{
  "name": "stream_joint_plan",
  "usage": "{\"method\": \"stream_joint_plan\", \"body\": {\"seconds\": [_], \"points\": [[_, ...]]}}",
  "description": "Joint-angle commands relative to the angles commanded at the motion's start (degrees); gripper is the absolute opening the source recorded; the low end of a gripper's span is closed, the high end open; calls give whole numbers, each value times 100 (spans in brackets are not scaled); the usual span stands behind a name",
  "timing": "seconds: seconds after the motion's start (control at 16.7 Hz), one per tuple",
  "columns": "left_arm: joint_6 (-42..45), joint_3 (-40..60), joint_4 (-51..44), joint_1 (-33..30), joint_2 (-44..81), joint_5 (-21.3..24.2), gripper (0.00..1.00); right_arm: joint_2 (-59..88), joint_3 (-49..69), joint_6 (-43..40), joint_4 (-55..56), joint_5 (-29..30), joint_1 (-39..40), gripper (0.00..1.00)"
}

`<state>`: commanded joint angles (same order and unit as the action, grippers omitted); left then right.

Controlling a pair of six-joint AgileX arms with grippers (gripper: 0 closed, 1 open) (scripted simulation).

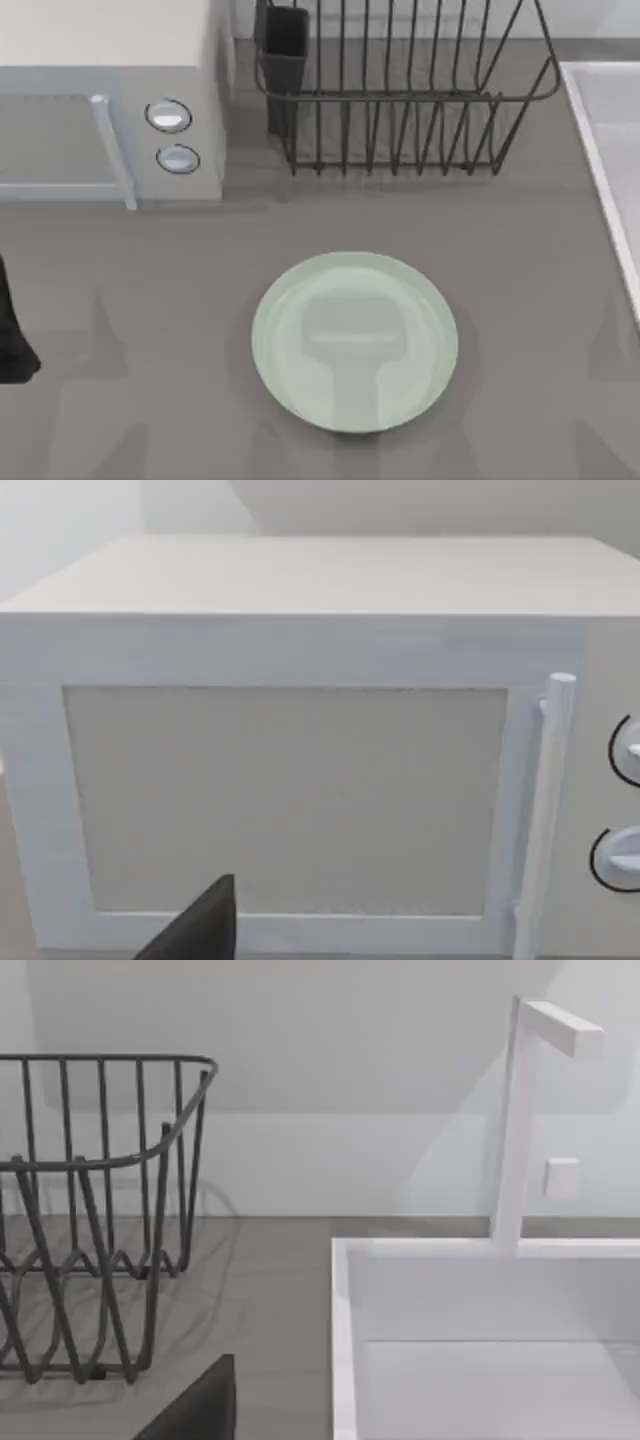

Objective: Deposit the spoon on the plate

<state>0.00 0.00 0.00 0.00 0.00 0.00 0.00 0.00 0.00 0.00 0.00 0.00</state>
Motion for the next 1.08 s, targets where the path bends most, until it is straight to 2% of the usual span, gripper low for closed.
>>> {"method": "stream_joint_plan", "body": {"seconds": [0.24, 0.48, 0.66, 1.08], "points": [[0, 0, 0, 0, 0, 0, 100, 189, 144, -190, -166, 14, -93, 100], [0, 0, 0, 0, 0, 0, 100, 1262, 873, -1292, -1016, 45, -530, 100], [0, 0, 0, 0, 0, 0, 100, 2536, 1646, -2731, -1974, 50, -980, 100], [0, 0, 0, 0, 0, 0, 100, 5839, 3553, -6780, -4449, 32, -2064, 100]]}}
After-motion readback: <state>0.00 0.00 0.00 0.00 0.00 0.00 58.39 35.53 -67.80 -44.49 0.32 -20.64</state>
